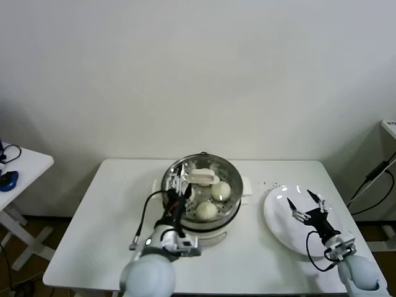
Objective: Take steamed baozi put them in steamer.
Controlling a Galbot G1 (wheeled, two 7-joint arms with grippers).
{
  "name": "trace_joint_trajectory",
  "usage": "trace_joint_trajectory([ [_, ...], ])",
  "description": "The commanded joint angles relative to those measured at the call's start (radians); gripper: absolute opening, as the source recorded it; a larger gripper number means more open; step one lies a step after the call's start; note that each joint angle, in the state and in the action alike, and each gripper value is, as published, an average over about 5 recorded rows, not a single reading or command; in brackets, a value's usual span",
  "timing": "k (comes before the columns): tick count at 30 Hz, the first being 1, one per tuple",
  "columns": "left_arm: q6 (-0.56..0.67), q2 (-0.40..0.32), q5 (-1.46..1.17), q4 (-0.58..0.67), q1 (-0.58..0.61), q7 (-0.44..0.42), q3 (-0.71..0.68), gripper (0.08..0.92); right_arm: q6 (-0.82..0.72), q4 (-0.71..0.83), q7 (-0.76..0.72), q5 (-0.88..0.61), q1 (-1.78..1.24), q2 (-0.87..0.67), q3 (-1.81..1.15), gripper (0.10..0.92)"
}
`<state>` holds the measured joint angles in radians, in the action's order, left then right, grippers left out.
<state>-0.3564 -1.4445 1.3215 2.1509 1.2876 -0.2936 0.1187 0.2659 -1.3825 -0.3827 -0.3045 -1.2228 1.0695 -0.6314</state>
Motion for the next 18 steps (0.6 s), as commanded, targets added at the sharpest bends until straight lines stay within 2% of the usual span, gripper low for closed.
trace_joint_trajectory([
  [1, 0.204, 0.036, -0.67, 0.074, 0.189, 0.378, 0.245, 0.823, -0.011, -0.036, 0.018, -0.084, -0.018, -0.018, 0.001, 0.823],
  [4, 0.251, 0.026, -0.879, 0.071, 0.209, 0.484, 0.344, 0.823, -0.002, -0.055, 0.024, -0.099, -0.029, -0.021, 0.006, 0.823],
  [6, 0.278, 0.013, -0.979, 0.059, 0.217, 0.5, 0.42, 0.823, 0.002, -0.07, 0.03, -0.11, -0.038, -0.021, 0.011, 0.823],
  [12, 0.323, -0.019, -1.298, -0.007, 0.268, 0.379, 0.595, 0.823, 0.007, -0.115, 0.042, -0.118, -0.061, -0.016, 0.021, 0.823],
  [18, 0.42, -0.038, -1.315, -0.127, 0.292, 0.342, 0.635, 0.823, 0.014, -0.141, 0.052, -0.128, -0.083, -0.018, 0.037, 0.823],
])
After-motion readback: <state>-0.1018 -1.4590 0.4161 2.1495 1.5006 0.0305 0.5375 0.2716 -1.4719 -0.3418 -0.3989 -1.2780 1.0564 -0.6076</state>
